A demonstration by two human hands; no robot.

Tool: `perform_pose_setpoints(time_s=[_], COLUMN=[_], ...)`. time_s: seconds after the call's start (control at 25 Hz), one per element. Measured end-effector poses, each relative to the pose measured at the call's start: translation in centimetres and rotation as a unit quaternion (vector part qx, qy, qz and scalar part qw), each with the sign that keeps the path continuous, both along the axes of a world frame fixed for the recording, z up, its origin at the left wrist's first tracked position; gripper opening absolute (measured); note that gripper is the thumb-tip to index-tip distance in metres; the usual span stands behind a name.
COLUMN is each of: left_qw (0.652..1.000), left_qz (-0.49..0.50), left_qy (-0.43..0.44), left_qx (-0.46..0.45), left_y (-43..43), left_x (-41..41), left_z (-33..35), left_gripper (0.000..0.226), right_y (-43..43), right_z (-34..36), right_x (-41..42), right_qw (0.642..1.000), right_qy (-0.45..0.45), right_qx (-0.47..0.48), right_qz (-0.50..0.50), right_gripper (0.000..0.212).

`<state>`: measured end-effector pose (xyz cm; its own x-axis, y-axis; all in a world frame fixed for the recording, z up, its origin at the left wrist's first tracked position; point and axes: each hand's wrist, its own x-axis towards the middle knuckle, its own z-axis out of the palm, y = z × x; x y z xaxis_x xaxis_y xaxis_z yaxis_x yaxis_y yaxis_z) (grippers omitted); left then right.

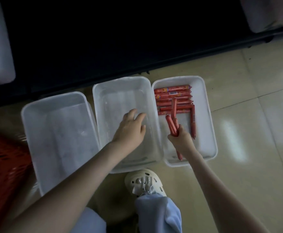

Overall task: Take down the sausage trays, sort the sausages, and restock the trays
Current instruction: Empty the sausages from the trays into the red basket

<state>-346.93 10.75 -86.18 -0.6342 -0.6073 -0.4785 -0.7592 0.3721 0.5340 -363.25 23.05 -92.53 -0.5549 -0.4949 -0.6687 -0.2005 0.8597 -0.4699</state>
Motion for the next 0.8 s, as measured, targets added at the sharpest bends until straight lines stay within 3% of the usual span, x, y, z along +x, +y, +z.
perform_pose_setpoints(time_s=[0.08,0.12,0.24,0.36,0.52,0.6,0.8], left_qw=[0.989,0.968,0.852,0.816,0.812,0.827,0.821], left_qz=[0.07,0.119,0.243,0.304,0.352,0.339,0.36], left_qy=[0.044,0.074,0.198,0.285,0.325,0.32,0.336], left_qx=[0.124,0.21,0.42,0.4,0.333,0.315,0.29], left_y=[0.5,0.9,1.8,2.0,1.6,2.0,3.8], left_x=[-1.1,-1.5,-1.7,0.9,7.3,11.0,21.8], left_z=[2.4,4.1,10.4,17.4,24.9,27.7,31.9], left_gripper=[0.043,0.042,0.019,0.021,0.02,0.018,0.011], right_y=[0.3,0.4,0.0,-1.0,-2.4,-3.2,-4.5], right_z=[5.7,8.9,17.0,23.9,31.8,35.1,39.4], right_x=[0.4,0.9,2.9,5.3,9.6,12.7,23.2], right_qw=[0.991,0.981,0.949,0.928,0.901,0.885,0.864], right_qy=[-0.114,-0.167,-0.274,-0.317,-0.334,-0.356,-0.413], right_qx=[-0.063,-0.092,-0.15,-0.188,-0.273,-0.299,-0.288], right_qz=[-0.03,-0.022,0.04,0.059,0.042,0.004,0.029], right_gripper=[0.012,0.012,0.01,0.017,0.016,0.013,0.018])
